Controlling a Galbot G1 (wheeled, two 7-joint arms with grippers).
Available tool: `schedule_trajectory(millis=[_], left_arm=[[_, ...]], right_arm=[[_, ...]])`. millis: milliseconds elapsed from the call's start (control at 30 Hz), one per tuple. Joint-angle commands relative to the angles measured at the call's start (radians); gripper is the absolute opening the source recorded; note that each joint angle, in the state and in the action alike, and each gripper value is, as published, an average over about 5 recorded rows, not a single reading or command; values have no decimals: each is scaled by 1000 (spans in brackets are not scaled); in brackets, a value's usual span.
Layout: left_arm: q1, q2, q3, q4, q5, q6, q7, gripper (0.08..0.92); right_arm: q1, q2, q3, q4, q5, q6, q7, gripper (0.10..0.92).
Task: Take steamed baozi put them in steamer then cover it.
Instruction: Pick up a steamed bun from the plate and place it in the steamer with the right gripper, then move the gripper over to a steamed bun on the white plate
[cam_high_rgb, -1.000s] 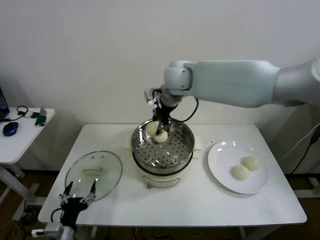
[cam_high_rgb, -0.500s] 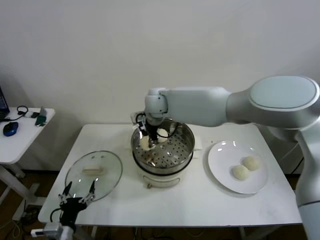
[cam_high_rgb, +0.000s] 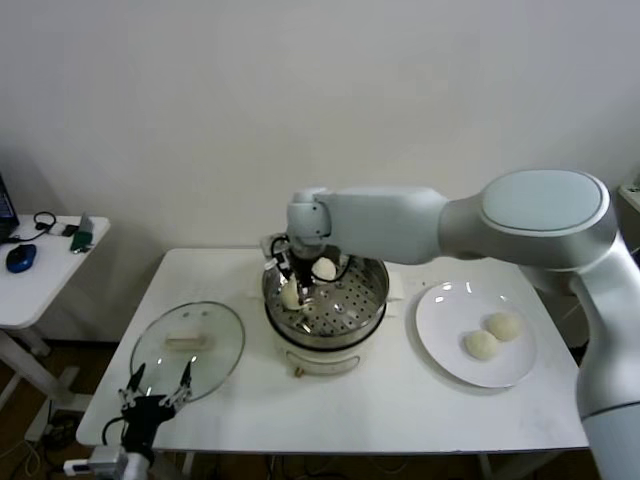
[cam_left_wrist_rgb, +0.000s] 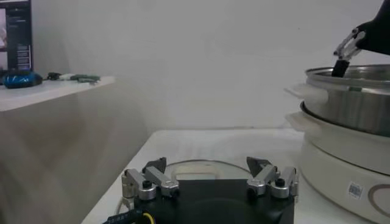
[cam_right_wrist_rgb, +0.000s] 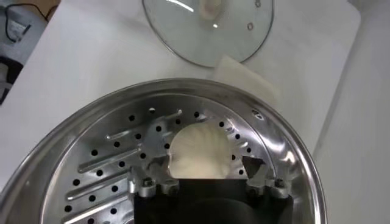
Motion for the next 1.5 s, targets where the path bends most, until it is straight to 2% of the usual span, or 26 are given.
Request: schedule_trajectory(millis=[33, 200, 333, 500, 667, 1000, 1500], left_arm=[[2, -4, 1, -9, 13, 4, 1, 823], [-3, -7, 4, -14, 24, 10, 1, 823], [-11, -8, 9, -14, 27, 11, 0, 823], [-17, -12, 9, -16, 27, 12, -1, 823], [-24, -22, 10, -21, 29, 19, 0, 823], [-13, -34, 8, -25, 41, 19, -4, 823], [8, -34, 10, -17, 52, 9, -12, 823]], right_arm=[[179, -151, -19, 81, 11, 120, -175, 822], [379, -369, -125, 150, 39, 213, -301, 823], [473, -549, -245, 248, 27, 237, -326, 823], [421, -770, -351, 371, -119, 213, -246, 823], [201, -900, -265, 371, -276, 148, -147, 823], [-198, -886, 55, 188, -468, 134, -100, 823], [-441, -797, 233, 66, -527, 113, -71, 823]])
